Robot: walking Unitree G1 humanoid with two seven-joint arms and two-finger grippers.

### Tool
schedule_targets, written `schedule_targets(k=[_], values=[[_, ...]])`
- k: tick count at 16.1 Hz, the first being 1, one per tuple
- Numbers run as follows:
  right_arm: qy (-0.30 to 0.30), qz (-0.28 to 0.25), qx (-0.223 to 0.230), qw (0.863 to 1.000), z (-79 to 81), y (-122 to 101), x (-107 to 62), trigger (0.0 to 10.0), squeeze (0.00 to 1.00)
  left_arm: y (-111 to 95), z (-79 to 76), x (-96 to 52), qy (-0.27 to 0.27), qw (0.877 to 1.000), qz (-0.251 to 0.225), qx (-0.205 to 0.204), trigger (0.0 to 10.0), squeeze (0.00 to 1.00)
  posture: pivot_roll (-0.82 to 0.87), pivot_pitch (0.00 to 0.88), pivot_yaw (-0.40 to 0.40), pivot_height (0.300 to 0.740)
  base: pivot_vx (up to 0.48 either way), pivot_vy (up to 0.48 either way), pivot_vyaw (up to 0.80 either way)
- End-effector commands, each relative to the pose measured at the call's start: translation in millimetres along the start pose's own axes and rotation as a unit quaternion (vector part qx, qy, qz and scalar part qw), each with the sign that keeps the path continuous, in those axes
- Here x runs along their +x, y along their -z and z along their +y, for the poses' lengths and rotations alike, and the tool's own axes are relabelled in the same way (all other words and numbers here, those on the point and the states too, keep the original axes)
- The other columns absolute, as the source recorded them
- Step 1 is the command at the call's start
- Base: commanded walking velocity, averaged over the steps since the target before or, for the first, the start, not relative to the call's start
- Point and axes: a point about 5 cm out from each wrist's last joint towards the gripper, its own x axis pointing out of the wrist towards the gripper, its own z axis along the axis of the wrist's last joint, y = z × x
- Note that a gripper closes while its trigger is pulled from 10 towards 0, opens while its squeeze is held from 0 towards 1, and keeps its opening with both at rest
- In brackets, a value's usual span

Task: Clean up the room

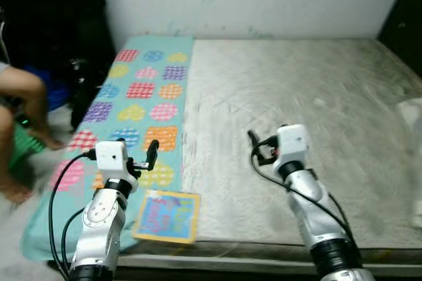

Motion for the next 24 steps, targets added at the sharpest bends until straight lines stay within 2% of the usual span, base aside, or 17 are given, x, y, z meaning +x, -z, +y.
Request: schedule_targets(k=[1,7,12,22,24], values=[[-0.006,-0.007,0.004,1.0,6.3,-4.0,2.9,10.0,0.0,-2.6,6.2,-0.8,-0.009,1.0,-0.001,0.008,10.0,0.0,-0.1,0.008,0.015,0.74,0.0,-0.409,0.0],[-0.006,-0.007,0.002,1.0,6.3,-4.2,3.5,10.0,0.0,-2.9,6.5,-0.4,-0.011,1.0,-0.001,0.006,10.0,0.0,-0.1,0.013,0.014,0.74,0.0,-0.387,0.0],[-0.007,-0.007,0.001,1.0,6.3,-4.2,3.9,10.0,0.0,-2.9,6.8,0.1,-0.012,1.0,-0.001,0.004,10.0,0.0,-0.1,0.013,0.011,0.74,0.0,-0.21,0.0],[-0.007,-0.008,-0.002,1.0,6.8,-4.3,4.3,10.0,0.0,-2.5,7.2,0.7,-0.013,1.0,0.0,0.003,10.0,0.0,-0.1,0.014,0.012,0.74,0.0,-0.421,0.0],[-0.008,-0.008,-0.001,1.0,6.9,-4.3,4.4,10.0,0.0,-2.8,7.2,0.9,-0.013,1.0,-0.002,-0.002,10.0,0.0,-0.1,0.014,0.012,0.74,0.0,0.0,0.0]])
